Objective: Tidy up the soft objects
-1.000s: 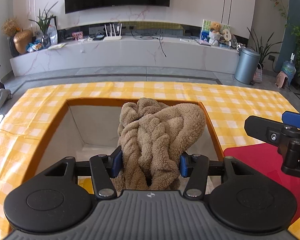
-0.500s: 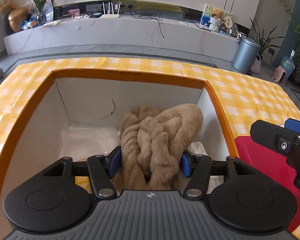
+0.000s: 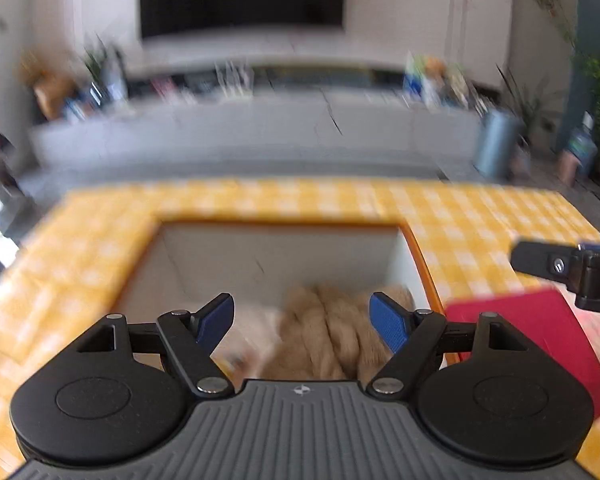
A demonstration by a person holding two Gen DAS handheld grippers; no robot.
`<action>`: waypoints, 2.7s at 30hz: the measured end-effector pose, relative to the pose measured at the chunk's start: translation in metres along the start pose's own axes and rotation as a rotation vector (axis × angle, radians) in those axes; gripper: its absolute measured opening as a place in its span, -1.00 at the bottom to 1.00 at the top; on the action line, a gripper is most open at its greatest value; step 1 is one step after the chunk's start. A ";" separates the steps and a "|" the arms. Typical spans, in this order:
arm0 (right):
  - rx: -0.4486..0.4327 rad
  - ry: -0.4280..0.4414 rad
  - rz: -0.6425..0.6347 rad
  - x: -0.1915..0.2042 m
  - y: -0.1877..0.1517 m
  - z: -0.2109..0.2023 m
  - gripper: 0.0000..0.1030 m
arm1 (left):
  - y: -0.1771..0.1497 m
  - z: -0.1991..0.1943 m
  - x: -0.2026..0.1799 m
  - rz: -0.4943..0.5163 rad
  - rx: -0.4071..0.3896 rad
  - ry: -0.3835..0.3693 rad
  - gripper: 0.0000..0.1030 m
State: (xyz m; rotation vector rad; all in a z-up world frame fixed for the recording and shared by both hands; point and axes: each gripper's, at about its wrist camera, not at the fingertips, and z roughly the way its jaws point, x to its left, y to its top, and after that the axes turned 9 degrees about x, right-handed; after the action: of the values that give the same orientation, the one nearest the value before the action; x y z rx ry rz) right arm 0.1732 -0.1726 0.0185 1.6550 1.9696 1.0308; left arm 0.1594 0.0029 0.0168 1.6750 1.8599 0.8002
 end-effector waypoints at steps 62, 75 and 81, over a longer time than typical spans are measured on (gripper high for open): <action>0.173 -0.002 -0.040 -0.133 -0.016 -0.070 0.78 | -0.011 -0.085 -0.117 0.212 -0.069 -0.211 0.66; 0.316 -0.220 0.185 -0.215 -0.039 -0.025 0.66 | -0.079 -0.040 -0.225 0.571 -0.075 -0.174 0.66; 0.275 -0.252 0.342 -0.242 -0.038 -0.022 0.72 | -0.090 0.001 -0.247 0.621 0.025 -0.097 0.65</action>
State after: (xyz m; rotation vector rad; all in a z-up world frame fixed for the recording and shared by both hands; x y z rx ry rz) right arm 0.1907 -0.4114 -0.0361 2.2080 1.7608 0.6321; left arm 0.1254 -0.2486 -0.0524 2.2997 1.2855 0.9054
